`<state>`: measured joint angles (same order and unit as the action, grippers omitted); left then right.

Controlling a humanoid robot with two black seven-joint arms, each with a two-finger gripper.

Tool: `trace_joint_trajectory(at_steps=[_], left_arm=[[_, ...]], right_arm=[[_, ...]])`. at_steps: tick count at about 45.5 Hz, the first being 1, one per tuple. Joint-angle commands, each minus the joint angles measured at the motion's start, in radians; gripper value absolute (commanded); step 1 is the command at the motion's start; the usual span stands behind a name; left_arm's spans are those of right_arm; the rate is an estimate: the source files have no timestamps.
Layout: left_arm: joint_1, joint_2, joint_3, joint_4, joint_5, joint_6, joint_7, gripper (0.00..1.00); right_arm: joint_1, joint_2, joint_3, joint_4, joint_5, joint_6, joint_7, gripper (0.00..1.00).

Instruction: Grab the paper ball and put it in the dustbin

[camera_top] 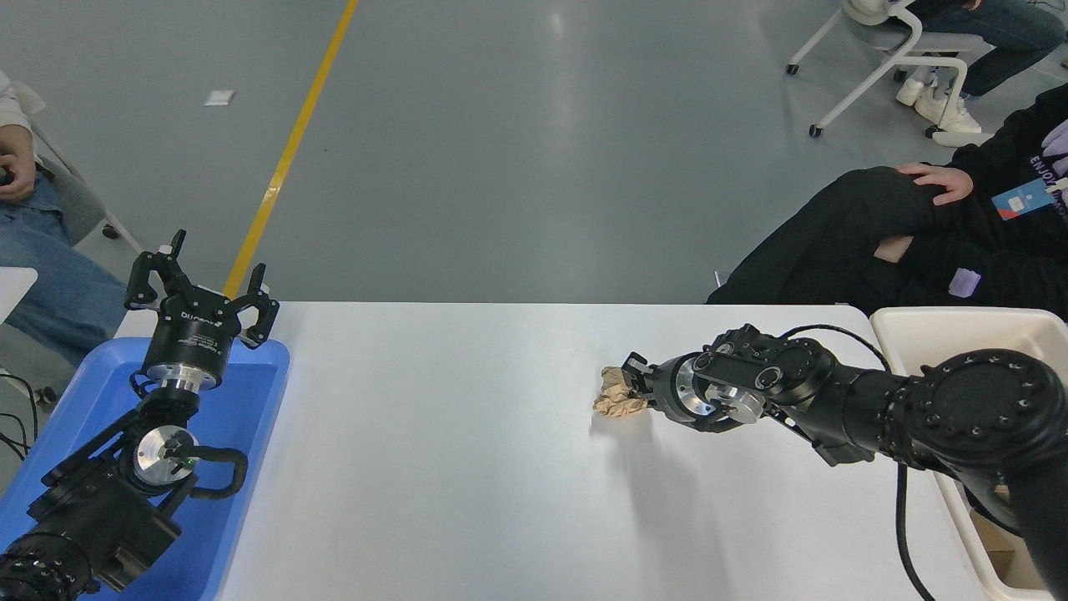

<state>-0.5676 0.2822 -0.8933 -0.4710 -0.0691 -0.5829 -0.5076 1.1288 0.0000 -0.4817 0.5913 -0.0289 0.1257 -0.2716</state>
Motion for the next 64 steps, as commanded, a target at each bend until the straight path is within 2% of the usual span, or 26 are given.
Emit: trace_joint_trajectory(at_steps=[1,8,13,20,25,31,37,45,64], left_arm=[[0.0,0.0,0.001,0.0,0.0,0.0,0.0,0.99],[0.0,0.0,0.001,0.0,0.0,0.0,0.0,0.99],[0.0,0.0,0.001,0.0,0.0,0.0,0.0,0.99],[0.0,0.0,0.001,0.0,0.0,0.0,0.0,0.99],[0.0,0.0,0.001,0.0,0.0,0.0,0.0,0.99],[0.0,0.0,0.001,0.0,0.0,0.0,0.0,0.99],[0.0,0.0,0.001,0.0,0.0,0.0,0.0,0.99],[0.0,0.0,0.001,0.0,0.0,0.0,0.0,0.99],[0.002,0.0,0.001,0.0,0.0,0.0,0.001,0.99]], right_arm=[[0.072,0.0,-0.081,0.057,-0.002,0.015,-0.005,0.0],[0.163,-0.003,-0.176,0.172,0.003,0.017,0.0,0.0],[0.204,-0.106,-0.19,0.238,-0.016,0.025,-0.003,0.0],[0.265,-0.146,-0.281,0.283,-0.132,0.069,-0.024,0.0],[0.328,-0.195,-0.307,0.318,-0.137,0.112,-0.023,0.0],[0.437,-0.247,-0.317,0.39,-0.135,0.239,-0.023,0.0],[0.58,-0.264,-0.336,0.409,-0.123,0.445,-0.02,0.0],[0.747,-0.319,-0.353,0.418,-0.022,0.655,-0.02,0.0],[1.091,-0.342,-0.508,0.424,-0.006,0.66,-0.017,0.0]])
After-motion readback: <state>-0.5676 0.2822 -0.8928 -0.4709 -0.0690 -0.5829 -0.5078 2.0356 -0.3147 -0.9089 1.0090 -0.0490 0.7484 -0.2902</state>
